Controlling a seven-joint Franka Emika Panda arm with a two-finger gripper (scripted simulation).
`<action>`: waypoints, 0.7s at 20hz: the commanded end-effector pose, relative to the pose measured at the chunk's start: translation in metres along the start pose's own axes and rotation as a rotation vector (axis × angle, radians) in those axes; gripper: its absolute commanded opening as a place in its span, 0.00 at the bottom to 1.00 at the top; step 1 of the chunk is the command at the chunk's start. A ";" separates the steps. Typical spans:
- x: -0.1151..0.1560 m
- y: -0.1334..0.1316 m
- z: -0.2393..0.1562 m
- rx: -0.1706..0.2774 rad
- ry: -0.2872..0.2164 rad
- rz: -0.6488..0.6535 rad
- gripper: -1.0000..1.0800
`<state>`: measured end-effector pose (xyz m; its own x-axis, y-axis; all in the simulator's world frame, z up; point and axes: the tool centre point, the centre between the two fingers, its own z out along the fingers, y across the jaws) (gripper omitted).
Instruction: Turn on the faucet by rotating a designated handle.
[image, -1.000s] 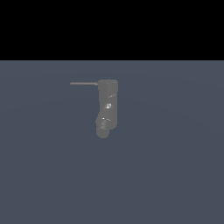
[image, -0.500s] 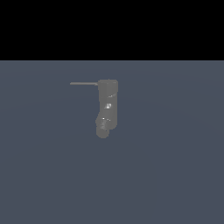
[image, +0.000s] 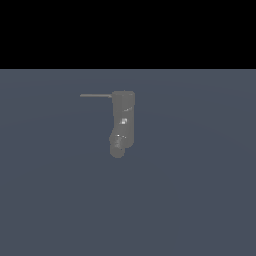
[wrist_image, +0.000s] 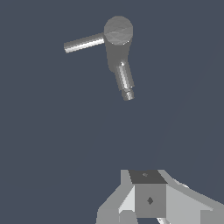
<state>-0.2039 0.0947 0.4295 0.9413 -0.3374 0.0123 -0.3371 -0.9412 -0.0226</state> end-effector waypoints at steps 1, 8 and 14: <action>0.005 -0.012 0.010 0.000 0.000 0.053 0.00; 0.022 -0.044 0.036 0.000 -0.001 0.197 0.00; 0.040 -0.068 0.057 -0.001 -0.002 0.318 0.00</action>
<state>-0.1485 0.1417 0.3795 0.8080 -0.5892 0.0039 -0.5890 -0.8078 -0.0234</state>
